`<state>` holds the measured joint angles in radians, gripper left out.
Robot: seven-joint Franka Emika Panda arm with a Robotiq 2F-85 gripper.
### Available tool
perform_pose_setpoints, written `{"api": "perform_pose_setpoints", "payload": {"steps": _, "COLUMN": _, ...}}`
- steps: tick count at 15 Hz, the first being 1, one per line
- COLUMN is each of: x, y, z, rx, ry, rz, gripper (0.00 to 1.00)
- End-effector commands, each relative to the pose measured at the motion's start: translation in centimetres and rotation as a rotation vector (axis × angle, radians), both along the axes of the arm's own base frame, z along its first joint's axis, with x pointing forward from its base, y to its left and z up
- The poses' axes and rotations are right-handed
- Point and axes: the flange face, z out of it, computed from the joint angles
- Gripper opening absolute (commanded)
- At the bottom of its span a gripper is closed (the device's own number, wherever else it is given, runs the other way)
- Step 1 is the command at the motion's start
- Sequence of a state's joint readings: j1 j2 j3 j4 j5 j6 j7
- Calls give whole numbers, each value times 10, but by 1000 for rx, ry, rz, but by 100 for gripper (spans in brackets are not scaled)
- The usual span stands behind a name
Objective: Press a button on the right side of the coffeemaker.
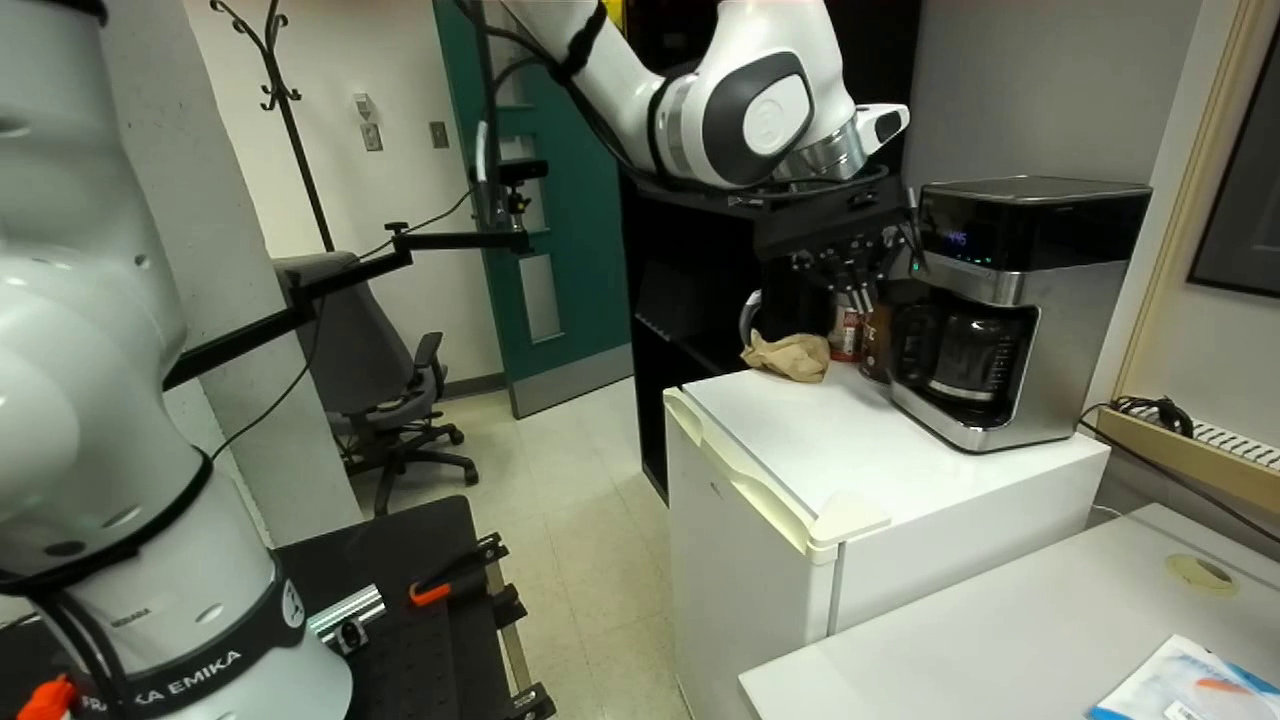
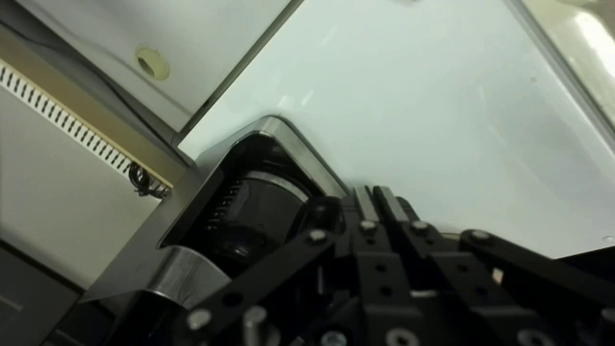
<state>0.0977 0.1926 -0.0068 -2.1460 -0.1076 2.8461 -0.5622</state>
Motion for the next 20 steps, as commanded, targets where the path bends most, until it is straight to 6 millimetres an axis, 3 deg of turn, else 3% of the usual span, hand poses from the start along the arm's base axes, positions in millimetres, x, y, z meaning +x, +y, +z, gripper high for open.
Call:
{"api": "perform_pose_setpoints", "payload": {"steps": 1, "x": 41, "y": 10, "z": -8, "rx": -34, "ry": -111, "rz": 52, "gripper": 0}}
{"api": "perform_pose_setpoints", "payload": {"steps": 10, "x": 92, "y": 26, "z": -12, "rx": -140, "ry": -302, "rz": 136, "gripper": 0}}
{"api": "perform_pose_setpoints", "payload": {"steps": 20, "x": 122, "y": 47, "z": -19, "rx": -191, "ry": -375, "rz": 138, "gripper": 0}}
